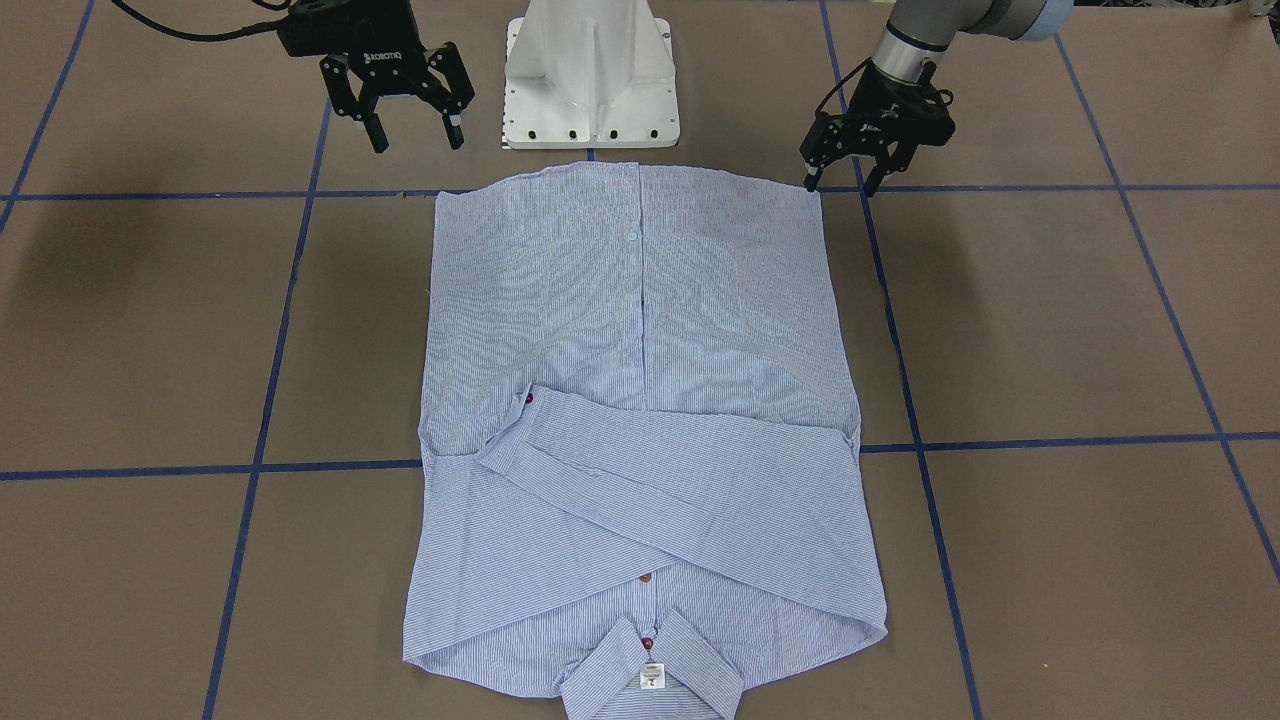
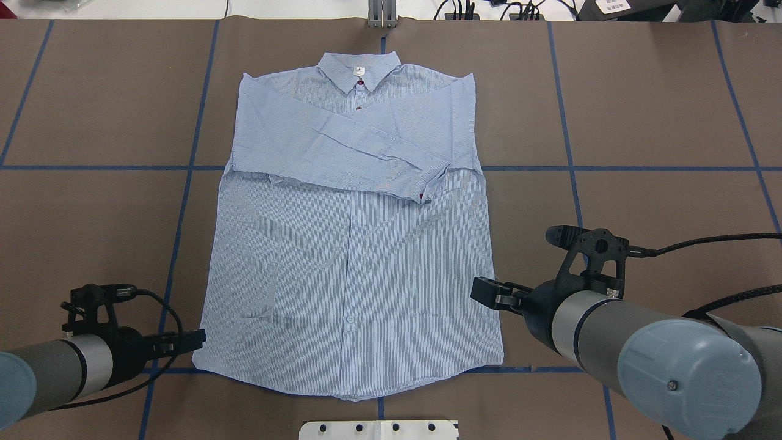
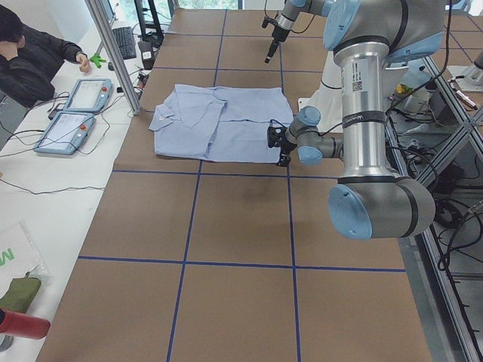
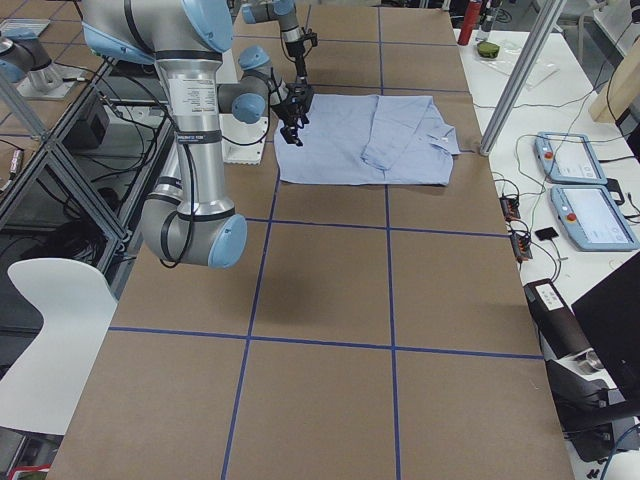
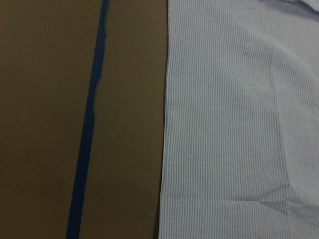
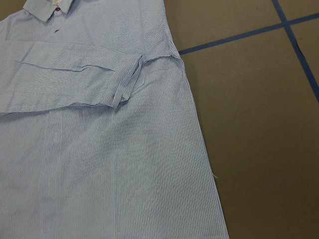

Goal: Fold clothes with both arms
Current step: 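Release the sleeve and move both grippers to the hem corners nearest the robot, then lower both grippers onto the hem corners and grasp them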

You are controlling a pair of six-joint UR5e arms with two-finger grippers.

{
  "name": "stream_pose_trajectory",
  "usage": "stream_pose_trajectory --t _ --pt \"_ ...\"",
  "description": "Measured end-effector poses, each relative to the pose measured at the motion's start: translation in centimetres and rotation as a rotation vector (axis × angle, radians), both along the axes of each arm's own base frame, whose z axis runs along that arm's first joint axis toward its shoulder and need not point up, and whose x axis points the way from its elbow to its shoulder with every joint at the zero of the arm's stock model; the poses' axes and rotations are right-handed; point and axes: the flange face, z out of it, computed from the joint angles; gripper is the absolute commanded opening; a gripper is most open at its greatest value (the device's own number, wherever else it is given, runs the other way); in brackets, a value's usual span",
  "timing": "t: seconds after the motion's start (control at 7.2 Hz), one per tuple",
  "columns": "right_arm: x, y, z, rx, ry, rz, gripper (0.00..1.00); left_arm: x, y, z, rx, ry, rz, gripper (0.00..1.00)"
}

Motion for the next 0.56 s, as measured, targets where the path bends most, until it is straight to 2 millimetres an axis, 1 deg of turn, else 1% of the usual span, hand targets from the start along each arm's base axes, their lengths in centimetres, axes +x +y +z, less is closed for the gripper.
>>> stream_pose_trajectory --t 0.14,0.28,0.42,0.56 --pt "0.0 0.0 0.0 0.0 -0.001 0.0 1.0 1.4 0.3 -0.5 -0.006 -0.021 0.008 0.63" --pt "0.0 0.0 0.0 0.0 -0.001 0.0 1.0 2.7 0.3 -1.3 -0.011 -0.04 0.013 0.62" --pt "0.0 0.0 0.0 0.0 -0.001 0.001 1.0 3.6 0.3 -1.6 -0.014 -0.054 0.017 0.62" --pt "0.0 0.0 0.0 0.001 -0.001 0.001 1.0 4.0 0.4 -1.4 -0.015 -0.065 0.02 0.62"
